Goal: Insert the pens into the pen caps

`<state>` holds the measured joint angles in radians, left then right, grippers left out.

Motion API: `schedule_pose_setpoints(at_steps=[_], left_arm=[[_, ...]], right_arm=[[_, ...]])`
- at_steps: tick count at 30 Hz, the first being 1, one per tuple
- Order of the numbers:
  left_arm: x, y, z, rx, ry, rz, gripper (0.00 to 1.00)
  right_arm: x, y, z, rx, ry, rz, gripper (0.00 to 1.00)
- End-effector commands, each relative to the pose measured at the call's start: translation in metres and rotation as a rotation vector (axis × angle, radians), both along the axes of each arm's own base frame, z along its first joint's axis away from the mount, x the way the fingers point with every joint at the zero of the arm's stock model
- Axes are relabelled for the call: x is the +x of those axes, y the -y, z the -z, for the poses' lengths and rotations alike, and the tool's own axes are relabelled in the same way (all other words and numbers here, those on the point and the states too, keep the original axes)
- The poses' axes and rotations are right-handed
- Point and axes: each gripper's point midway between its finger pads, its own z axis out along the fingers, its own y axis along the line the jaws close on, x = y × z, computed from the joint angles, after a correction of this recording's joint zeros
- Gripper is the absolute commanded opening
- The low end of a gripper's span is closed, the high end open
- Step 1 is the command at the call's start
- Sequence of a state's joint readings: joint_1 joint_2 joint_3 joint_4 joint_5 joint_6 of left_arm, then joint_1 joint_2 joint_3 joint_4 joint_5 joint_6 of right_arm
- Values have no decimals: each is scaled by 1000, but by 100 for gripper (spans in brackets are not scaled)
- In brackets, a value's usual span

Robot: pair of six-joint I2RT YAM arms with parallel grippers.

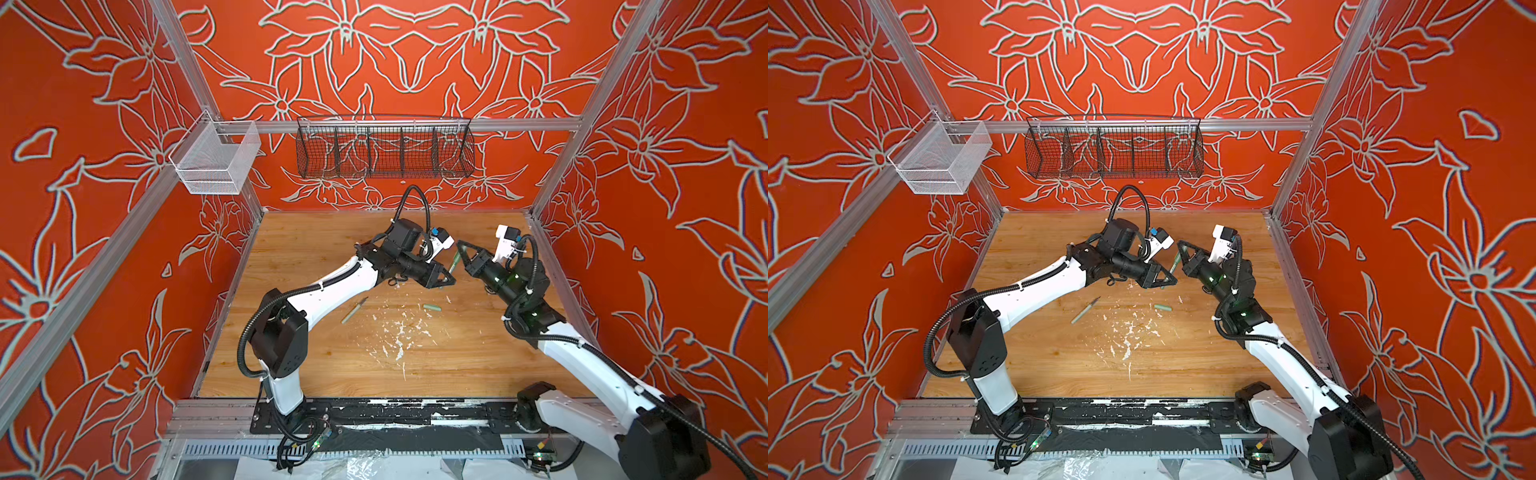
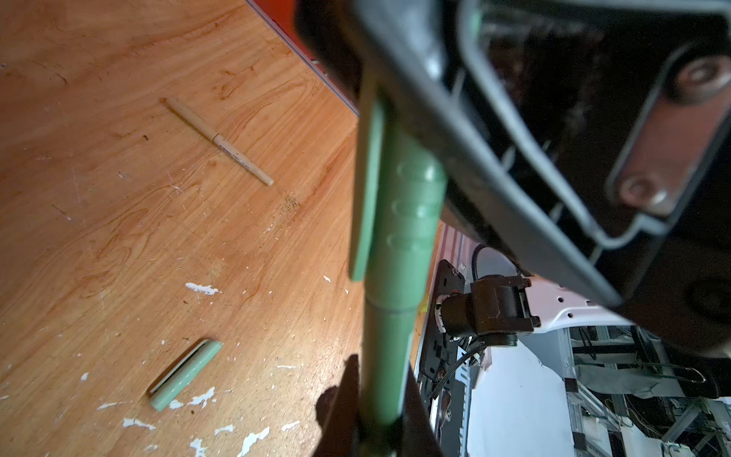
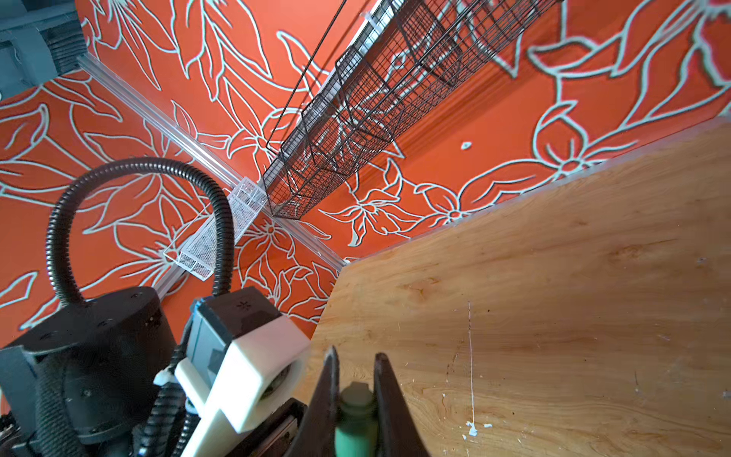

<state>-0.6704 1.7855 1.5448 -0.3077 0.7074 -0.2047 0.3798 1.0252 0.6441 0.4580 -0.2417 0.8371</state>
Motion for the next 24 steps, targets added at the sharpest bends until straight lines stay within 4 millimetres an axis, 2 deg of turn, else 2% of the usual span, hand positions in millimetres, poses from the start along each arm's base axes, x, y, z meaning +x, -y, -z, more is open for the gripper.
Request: schedule_pose_setpoints(at_steps=[1, 6, 10, 14, 16, 17, 21, 24], left_arm=[[104, -38, -177, -385, 496, -341, 0], [104, -35, -177, -368, 494, -325, 0], [104, -34, -171, -353, 467, -316, 0], [93, -32, -148, -320, 392, -270, 0], [86, -35, -128, -292, 351, -265, 16], [81, -38, -120, -273, 332, -264, 20], [59, -53, -98, -235, 292, -276, 58], [48, -64, -86, -198, 257, -299, 70]], right_arm=[[-88, -67, 116, -106, -438, -435, 0], [-93, -66, 116, -157, -444, -427, 0], [-90, -60, 109, -186, -427, -395, 0], [-78, -49, 87, -247, -385, -331, 0], [-68, -40, 76, -285, -371, -291, 0], [-63, -35, 71, -292, -366, -273, 0], [-43, -22, 57, -302, -345, -248, 0], [-31, -18, 54, -331, -337, -237, 0]])
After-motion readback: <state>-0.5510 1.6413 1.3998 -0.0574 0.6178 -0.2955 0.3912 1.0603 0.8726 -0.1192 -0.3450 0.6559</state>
